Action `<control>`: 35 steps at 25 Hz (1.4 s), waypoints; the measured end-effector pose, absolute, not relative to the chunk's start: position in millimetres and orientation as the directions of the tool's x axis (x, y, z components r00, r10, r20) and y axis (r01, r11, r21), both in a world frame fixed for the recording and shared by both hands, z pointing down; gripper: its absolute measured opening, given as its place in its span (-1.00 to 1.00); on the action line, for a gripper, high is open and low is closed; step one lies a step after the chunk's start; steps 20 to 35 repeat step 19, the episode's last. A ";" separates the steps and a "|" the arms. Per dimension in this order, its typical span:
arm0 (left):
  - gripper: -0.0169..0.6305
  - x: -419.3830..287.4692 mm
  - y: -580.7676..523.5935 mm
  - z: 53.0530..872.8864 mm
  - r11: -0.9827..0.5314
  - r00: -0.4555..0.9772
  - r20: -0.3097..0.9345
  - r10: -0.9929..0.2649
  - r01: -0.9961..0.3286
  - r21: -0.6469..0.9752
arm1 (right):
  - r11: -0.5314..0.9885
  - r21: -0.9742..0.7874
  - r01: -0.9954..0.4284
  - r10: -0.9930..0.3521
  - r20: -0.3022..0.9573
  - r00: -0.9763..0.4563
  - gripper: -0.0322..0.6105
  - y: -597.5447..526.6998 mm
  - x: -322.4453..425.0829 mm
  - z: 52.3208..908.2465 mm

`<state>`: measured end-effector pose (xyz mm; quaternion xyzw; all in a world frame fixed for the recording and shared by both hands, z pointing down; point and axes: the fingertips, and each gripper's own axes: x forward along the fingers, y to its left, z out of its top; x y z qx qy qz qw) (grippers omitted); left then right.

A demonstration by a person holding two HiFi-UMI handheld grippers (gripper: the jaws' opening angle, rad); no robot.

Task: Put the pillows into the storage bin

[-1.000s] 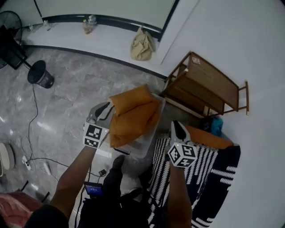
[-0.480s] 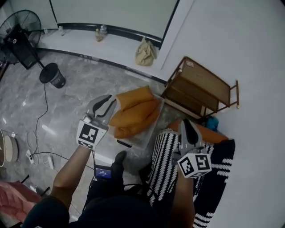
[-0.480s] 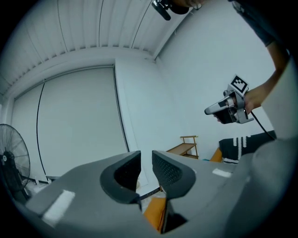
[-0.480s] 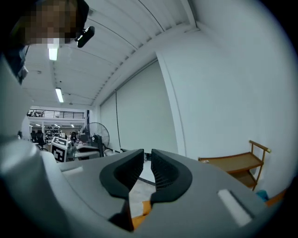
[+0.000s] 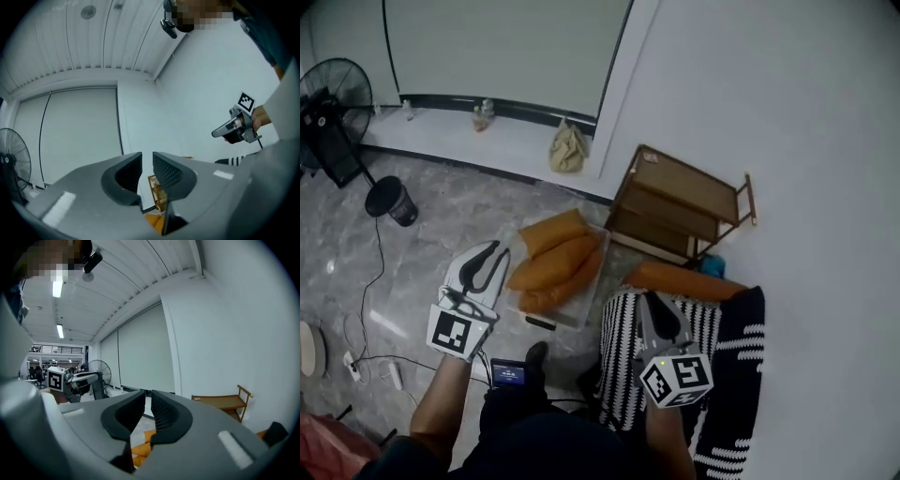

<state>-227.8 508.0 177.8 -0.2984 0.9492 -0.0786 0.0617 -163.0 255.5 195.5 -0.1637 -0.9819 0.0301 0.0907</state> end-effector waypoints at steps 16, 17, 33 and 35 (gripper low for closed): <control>-0.73 -88.8 463.2 171.3 0.783 -0.799 -0.058 -0.598 -0.568 -0.253 | 0.957 -0.123 0.263 0.276 0.104 -0.955 -0.75 177.2 -19.9 198.2; -0.73 -83.4 458.1 171.7 0.780 -0.796 -0.060 -0.602 -0.571 -0.257 | 0.958 -0.122 0.259 0.271 0.098 -0.958 -0.75 171.4 -13.7 197.9; -0.73 -73.4 448.2 171.5 0.774 -0.790 -0.065 -0.610 -0.576 -0.262 | 0.961 -0.119 0.249 0.260 0.087 -0.962 -0.75 161.0 -1.8 196.9; -0.73 -73.4 448.2 171.5 0.774 -0.790 -0.065 -0.610 -0.576 -0.262 | 0.961 -0.119 0.249 0.260 0.087 -0.962 -0.75 161.0 -1.8 196.9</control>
